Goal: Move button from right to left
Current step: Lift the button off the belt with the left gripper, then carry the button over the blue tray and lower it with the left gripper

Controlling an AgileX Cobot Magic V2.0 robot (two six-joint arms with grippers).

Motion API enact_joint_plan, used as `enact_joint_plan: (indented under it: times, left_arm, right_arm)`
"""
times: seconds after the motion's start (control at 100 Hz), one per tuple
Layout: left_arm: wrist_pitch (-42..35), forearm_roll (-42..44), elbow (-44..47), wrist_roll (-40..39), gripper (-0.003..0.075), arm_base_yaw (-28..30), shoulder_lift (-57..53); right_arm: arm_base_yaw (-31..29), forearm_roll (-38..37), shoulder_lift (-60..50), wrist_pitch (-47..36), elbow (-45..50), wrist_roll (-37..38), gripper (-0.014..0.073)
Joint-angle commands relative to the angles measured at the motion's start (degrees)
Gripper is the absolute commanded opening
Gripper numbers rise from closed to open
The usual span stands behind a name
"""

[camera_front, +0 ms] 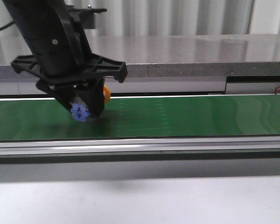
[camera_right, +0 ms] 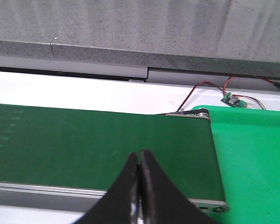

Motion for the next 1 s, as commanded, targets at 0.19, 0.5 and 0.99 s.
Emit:
enact_joint_plan:
  times: [0.19, 0.5, 0.99]
  left_arm:
    - [7.14, 9.90, -1.15, -0.08, -0.0020, 5.14, -13.94]
    - [10.75, 10.81, -0.88, 11.91, -0.0020, 23.82, -22.55]
    - [6.09, 1.93, -0.79, 24.64, -0.0020, 55.70, -17.76]
  right_arm:
    - [0.12, 0.08, 0.12, -4.06, -1.34, -0.42, -0.0067]
    - [0.12, 0.08, 0.12, -4.06, -1.34, -0.42, -0.0067]
    - [0.12, 0.08, 0.12, -4.06, -1.34, -0.42, -0.0067]
